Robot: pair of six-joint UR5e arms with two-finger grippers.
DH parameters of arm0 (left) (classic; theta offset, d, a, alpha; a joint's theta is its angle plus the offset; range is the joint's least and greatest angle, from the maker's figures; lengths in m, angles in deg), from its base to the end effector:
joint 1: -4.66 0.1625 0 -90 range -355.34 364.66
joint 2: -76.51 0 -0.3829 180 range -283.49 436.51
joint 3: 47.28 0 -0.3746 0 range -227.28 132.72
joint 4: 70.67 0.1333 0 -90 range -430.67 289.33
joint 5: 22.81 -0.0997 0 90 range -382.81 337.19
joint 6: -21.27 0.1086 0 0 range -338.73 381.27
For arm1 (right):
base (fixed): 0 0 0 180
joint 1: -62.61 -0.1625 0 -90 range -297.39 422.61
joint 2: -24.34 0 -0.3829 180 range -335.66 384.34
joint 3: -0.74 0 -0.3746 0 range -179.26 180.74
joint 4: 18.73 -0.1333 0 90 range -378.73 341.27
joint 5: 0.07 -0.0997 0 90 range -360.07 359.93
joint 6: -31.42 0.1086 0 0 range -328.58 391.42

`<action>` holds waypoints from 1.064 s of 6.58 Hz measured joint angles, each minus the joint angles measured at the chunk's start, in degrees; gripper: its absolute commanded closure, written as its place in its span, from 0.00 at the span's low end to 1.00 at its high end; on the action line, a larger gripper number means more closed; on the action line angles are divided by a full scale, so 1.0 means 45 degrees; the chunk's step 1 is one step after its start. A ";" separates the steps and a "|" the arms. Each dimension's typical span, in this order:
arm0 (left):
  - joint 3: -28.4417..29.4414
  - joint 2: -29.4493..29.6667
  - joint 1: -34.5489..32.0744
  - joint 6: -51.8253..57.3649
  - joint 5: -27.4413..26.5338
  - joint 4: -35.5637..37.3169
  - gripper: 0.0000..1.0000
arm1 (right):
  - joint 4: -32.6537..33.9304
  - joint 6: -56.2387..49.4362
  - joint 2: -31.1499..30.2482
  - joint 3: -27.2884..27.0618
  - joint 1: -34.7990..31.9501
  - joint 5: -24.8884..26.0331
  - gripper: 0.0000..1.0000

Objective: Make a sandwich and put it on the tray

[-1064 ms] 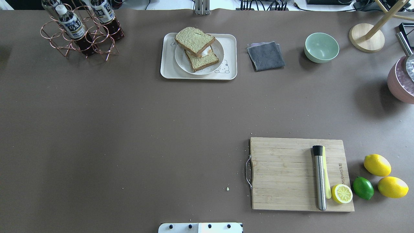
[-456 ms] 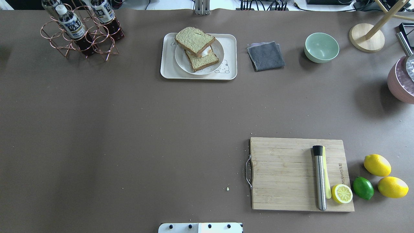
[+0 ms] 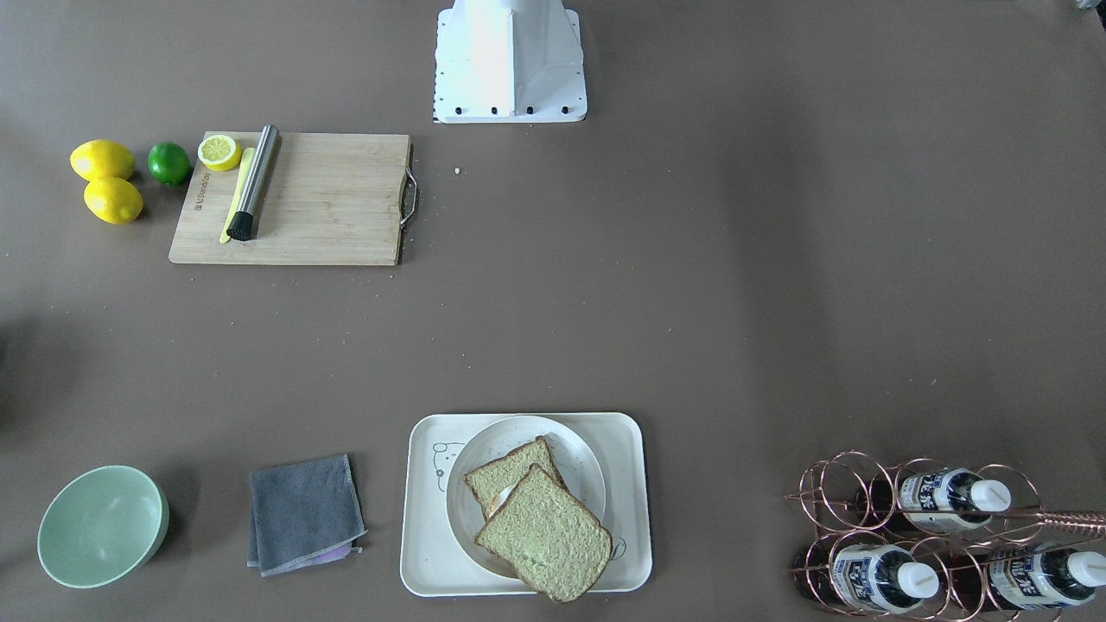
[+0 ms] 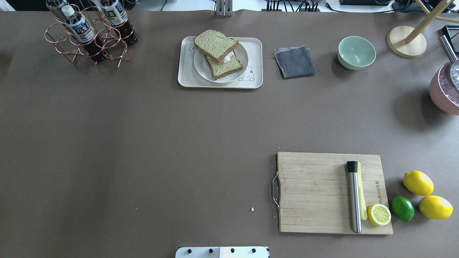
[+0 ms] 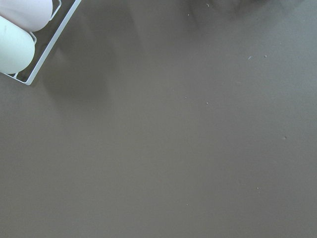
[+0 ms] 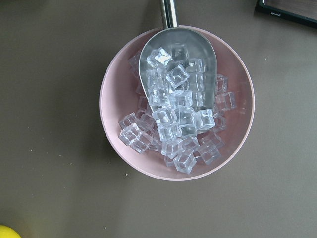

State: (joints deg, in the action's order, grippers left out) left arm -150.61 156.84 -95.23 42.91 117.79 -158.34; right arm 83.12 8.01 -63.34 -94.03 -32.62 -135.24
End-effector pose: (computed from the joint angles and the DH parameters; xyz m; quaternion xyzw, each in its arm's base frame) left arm -0.1192 -0.3962 0.5826 0.1262 0.4084 0.0975 0.8988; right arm 0.0998 -0.4731 0.5834 0.0578 -0.3813 -0.1300 0.9134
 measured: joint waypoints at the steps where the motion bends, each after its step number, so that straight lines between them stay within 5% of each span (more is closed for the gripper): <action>1: -0.0035 -0.0013 -0.0004 0.0001 0.0016 -0.0005 0.02 | -0.0029 -0.0008 -0.0025 0.0013 -0.0017 -0.0014 0.00; 7: -0.0381 -0.0346 -0.0125 0.0015 -0.0082 -0.0189 0.02 | -0.0193 0.0939 -0.0449 -0.0204 -0.0262 -0.0077 0.00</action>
State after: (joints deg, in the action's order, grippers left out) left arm -152.32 155.28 -95.79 42.98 117.42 -159.19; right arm 82.26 12.24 -65.36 -94.95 -33.80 -135.58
